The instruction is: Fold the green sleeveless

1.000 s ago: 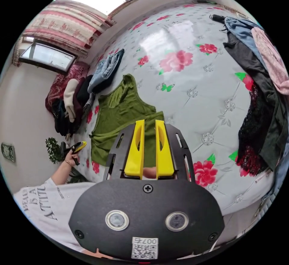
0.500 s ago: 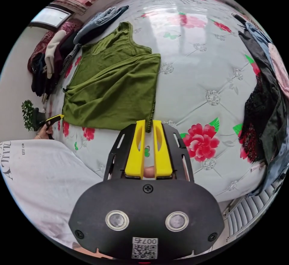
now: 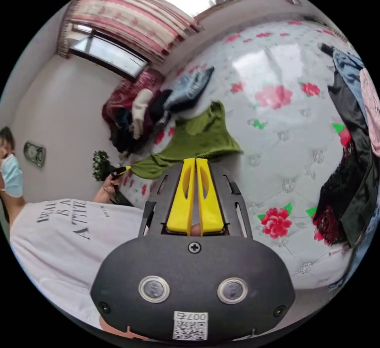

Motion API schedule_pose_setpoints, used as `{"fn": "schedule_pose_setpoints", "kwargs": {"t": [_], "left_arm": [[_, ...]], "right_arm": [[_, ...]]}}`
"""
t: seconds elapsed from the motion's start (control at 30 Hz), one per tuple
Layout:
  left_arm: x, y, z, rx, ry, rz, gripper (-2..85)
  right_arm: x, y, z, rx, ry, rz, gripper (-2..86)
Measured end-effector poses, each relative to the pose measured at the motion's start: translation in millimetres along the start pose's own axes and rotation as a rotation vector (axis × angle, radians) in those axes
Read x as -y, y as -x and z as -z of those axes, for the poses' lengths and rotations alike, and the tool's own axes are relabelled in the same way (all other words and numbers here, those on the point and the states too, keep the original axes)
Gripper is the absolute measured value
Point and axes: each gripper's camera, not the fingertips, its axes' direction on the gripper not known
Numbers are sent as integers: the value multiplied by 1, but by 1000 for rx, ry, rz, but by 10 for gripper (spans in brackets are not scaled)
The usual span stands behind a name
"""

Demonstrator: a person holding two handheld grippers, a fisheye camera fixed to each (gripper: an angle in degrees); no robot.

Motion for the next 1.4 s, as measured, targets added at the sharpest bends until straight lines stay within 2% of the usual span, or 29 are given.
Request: {"fn": "schedule_pose_setpoints", "kwargs": {"t": [0.1, 0.23, 0.3, 0.37, 0.4, 0.5, 0.7, 0.9, 1.03, 1.13, 1.4], "left_arm": [[1, -28, 49, -83, -98, -56, -10], [-3, -47, 95, -116, -124, -70, -10], [-6, -51, 103, -79, -128, -91, -10], [4, -34, 87, -34, -14, -37, -10], [7, -27, 82, -29, 16, 6, -10], [23, -29, 79, -83, 12, 33, -10], [53, -89, 142, -110, -204, -126, -10], [16, -123, 174, -121, -289, -294, -10], [-43, -108, 158, -68, -238, -314, -10], [-91, -74, 135, -24, -154, -255, -10], [-206, 41, 67, -13, 51, 102, -10]], "right_arm": [[5, 30, 19, -96, 127, 84, -3], [0, 65, 66, -4, -2, 188, -3], [0, 70, 67, -65, 38, 178, -3], [8, 67, 46, -188, 178, 159, -3], [14, 68, 40, -198, 186, 155, -3], [33, 80, 52, -121, 87, 163, -3], [51, 114, 125, -68, -167, 242, -2], [9, 139, 163, -42, -254, 409, -3], [-33, 125, 151, -34, -177, 424, -3], [-73, 101, 119, -101, -33, 391, -3], [-172, -6, 11, -47, 309, 6, -3]]}}
